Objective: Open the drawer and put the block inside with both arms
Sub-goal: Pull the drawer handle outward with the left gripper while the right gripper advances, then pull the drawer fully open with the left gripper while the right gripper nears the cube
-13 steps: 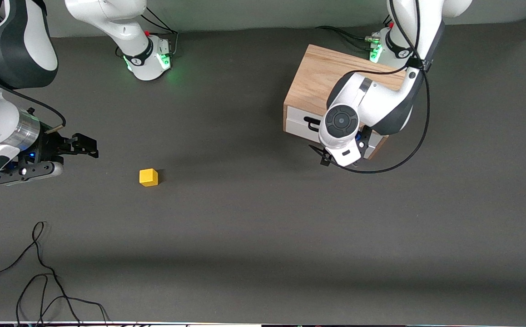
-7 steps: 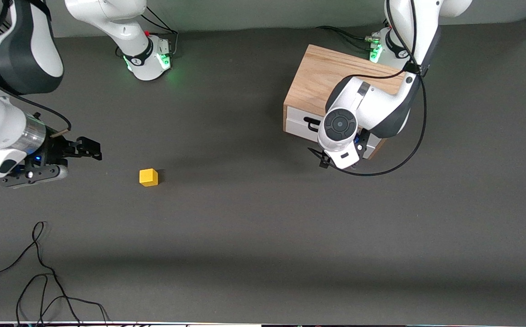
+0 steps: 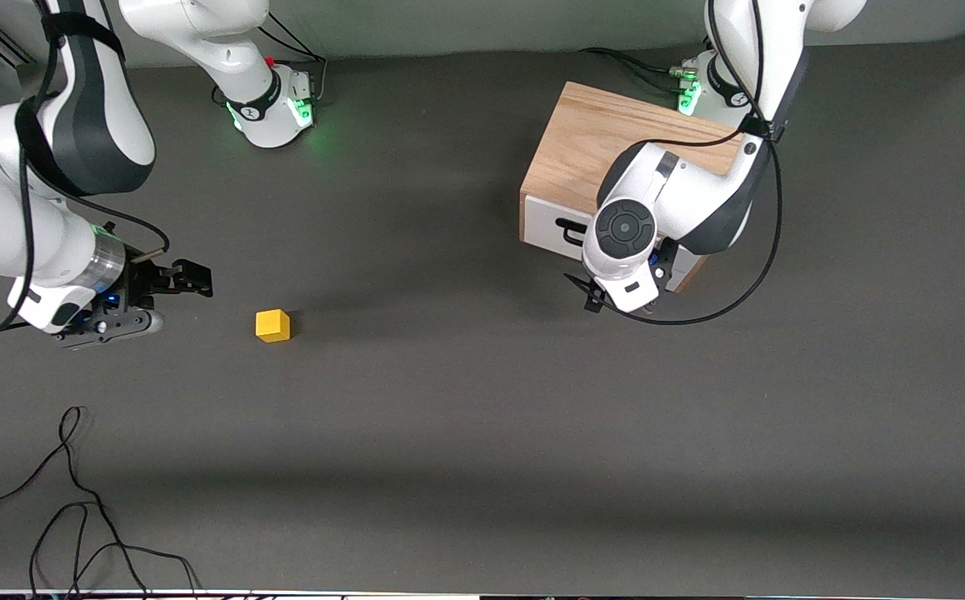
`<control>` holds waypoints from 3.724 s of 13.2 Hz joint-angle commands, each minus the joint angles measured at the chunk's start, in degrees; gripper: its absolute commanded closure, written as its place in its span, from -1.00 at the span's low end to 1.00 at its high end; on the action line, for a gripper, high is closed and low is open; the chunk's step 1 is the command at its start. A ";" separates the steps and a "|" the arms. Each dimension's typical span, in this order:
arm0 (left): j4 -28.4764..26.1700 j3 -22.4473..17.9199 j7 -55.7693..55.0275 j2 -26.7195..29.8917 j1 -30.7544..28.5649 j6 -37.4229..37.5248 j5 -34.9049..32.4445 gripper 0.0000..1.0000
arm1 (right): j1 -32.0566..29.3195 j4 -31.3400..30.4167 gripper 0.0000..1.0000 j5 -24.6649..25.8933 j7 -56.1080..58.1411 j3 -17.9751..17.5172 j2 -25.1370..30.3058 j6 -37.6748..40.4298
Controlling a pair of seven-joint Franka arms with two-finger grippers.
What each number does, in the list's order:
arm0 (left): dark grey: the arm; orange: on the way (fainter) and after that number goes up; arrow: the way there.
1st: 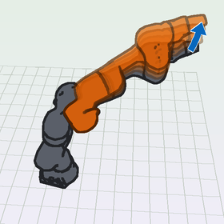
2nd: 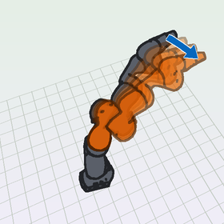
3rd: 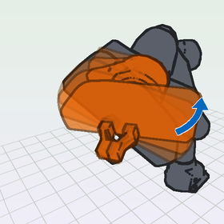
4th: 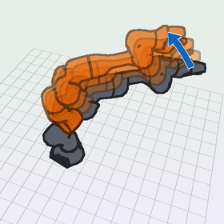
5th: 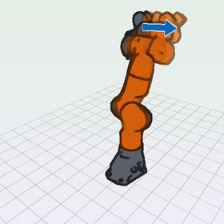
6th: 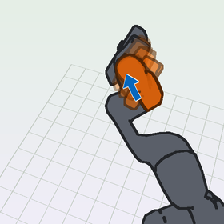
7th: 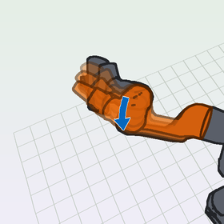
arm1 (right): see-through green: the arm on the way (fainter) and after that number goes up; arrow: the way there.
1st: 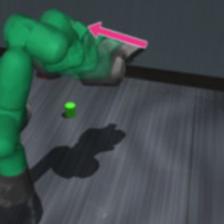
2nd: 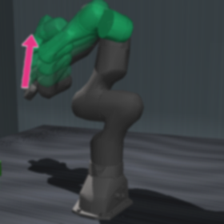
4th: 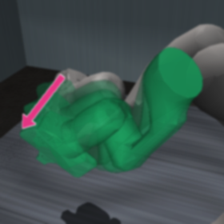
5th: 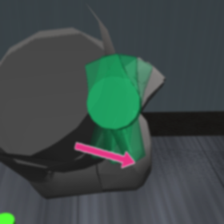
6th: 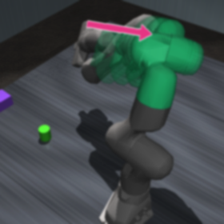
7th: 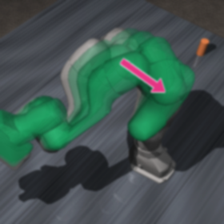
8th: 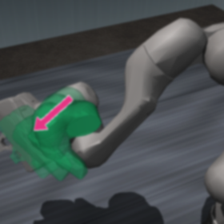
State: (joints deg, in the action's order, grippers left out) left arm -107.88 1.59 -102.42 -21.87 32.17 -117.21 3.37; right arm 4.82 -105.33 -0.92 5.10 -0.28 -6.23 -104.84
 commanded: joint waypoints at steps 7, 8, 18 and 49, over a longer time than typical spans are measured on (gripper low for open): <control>10.75 -0.71 -0.06 -7.39 0.00 -1.35 0.14 -1.00 | 0.37 -3.74 -1.00 0.22 0.08 0.46 1.23 -4.13; 12.15 -0.71 0.03 -8.36 0.00 -1.35 0.14 -1.00 | 0.37 -4.70 -1.00 0.22 0.00 0.46 1.22 -5.36; 20.69 -0.71 0.03 -13.20 -0.09 -5.12 0.14 -1.00 | 0.19 -7.88 -1.00 0.22 0.00 0.55 1.67 -9.15; 28.60 -0.88 2.22 -17.16 -1.93 -13.59 -1.09 -1.00 | 0.28 -12.97 -1.00 0.22 -0.18 0.11 -0.27 -18.47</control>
State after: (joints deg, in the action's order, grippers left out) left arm -82.82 0.47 -100.95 -39.11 31.02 -131.62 2.78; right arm 4.84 -117.78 -0.92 5.10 -0.10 -7.57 -122.87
